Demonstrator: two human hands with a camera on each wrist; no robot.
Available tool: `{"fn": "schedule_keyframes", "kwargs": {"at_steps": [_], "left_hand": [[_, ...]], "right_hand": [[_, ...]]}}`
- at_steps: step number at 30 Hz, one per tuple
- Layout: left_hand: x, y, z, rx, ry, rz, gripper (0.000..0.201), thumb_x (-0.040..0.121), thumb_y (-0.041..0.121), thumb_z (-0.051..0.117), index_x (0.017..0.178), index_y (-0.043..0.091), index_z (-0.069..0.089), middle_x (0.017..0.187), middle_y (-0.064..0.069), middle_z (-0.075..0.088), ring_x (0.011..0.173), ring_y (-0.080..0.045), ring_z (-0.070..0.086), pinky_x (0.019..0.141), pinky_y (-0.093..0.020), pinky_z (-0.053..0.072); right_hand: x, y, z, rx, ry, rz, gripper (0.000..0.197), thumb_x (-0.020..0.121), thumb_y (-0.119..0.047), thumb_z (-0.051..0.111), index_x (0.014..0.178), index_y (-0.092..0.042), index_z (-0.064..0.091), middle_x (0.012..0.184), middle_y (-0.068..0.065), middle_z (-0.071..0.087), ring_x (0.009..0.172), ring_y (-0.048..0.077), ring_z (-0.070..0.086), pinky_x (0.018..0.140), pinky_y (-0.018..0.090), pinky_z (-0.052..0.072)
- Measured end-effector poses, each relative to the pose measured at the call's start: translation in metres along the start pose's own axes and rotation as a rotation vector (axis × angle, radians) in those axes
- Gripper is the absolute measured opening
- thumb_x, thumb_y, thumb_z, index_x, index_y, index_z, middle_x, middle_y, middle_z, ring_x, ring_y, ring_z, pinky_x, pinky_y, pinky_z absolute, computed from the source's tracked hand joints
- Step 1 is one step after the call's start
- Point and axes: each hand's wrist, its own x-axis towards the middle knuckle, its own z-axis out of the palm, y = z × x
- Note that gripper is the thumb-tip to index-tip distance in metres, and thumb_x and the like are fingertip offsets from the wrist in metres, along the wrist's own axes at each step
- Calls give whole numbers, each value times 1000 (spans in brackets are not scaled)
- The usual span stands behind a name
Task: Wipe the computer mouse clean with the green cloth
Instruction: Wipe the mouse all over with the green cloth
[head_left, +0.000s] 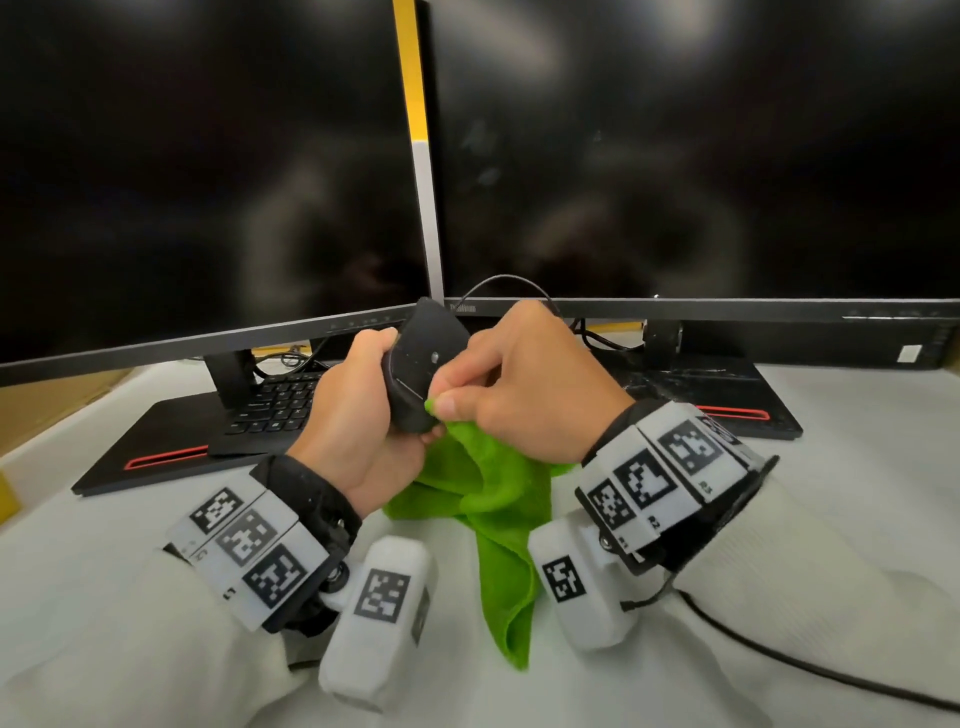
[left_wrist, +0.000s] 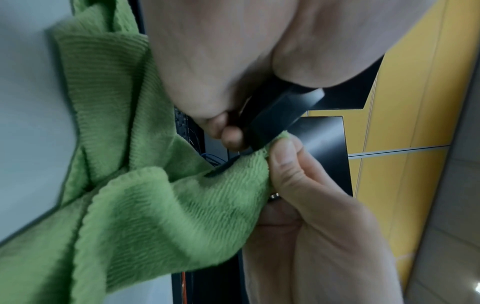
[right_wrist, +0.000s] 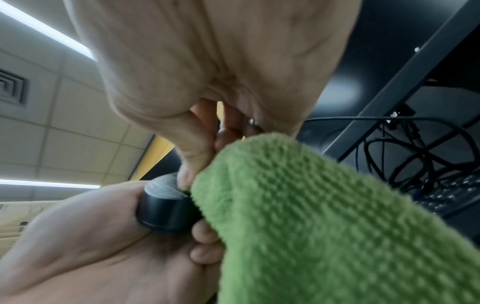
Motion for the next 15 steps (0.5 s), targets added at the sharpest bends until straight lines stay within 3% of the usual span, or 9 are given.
{"fn": "schedule_keyframes", "kwargs": {"at_steps": [2,4,6,11,15], "left_hand": [[-2,2,1,5,-3,2,31,100,25,45,81,13,68,73,-6,68,55,-18,60,48,-26,38],[-3,2,2,-2,-23,4,28,100,25,43,97,8,64,82,-13,64,59,-22,58,50,-29,35],[-2,1,3,-7,-58,10,27,102,25,40,102,7,60,82,-15,59,60,-24,53,51,-31,32],[-5,4,2,-8,-167,22,34,104,28,31,103,6,58,79,-13,58,53,-26,46,48,-30,31],[-7,8,-1,-33,-218,14,33,104,27,30,112,7,55,80,-12,58,54,-25,49,46,-28,36]], "right_hand": [[-1,0,0,2,-30,-1,17,78,-17,79,68,-30,82,60,-10,68,60,-4,59,63,7,38],[2,5,-2,-26,30,30,14,79,-17,79,71,-28,84,59,-11,69,61,-4,61,60,5,37],[5,11,-6,-39,89,65,12,79,-17,80,75,-26,86,65,-10,75,67,-3,66,61,6,41],[5,16,-8,60,117,46,8,79,-17,81,78,-24,86,65,-8,77,59,-5,63,65,18,48],[5,14,-9,100,146,34,8,79,-16,82,77,-23,85,66,-6,77,64,1,70,70,28,59]]}}
